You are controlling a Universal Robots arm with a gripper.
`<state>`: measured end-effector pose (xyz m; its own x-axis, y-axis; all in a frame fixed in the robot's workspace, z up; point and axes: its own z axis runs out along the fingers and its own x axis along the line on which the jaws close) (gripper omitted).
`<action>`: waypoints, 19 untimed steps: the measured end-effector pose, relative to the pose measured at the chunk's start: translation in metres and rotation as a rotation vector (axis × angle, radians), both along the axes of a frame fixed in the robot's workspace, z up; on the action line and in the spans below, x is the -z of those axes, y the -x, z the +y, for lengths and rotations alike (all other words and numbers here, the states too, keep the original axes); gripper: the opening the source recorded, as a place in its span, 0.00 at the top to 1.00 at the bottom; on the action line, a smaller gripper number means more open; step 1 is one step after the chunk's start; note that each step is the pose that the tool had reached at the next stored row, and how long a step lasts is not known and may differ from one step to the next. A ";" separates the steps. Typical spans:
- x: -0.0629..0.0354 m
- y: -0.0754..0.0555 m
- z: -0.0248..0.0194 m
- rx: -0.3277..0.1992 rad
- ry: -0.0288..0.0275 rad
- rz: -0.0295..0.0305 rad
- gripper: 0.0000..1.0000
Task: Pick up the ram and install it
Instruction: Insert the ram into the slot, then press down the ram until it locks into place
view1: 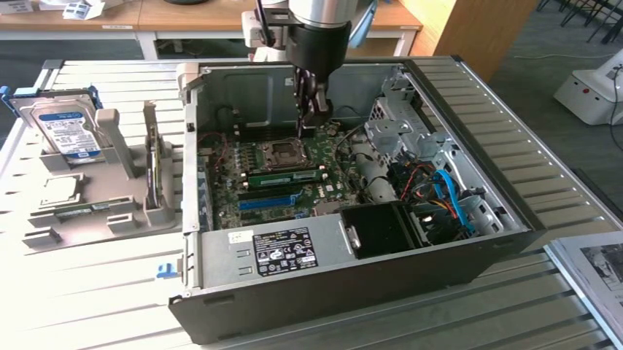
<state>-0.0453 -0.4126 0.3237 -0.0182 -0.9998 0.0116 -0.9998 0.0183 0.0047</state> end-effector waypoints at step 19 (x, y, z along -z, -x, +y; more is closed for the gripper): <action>-0.0033 0.000 0.0000 0.000 0.0023 0.0000 0.76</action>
<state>-0.0452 -0.4126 0.3270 -0.0182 -0.9997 0.0138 -0.9998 0.0182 0.0046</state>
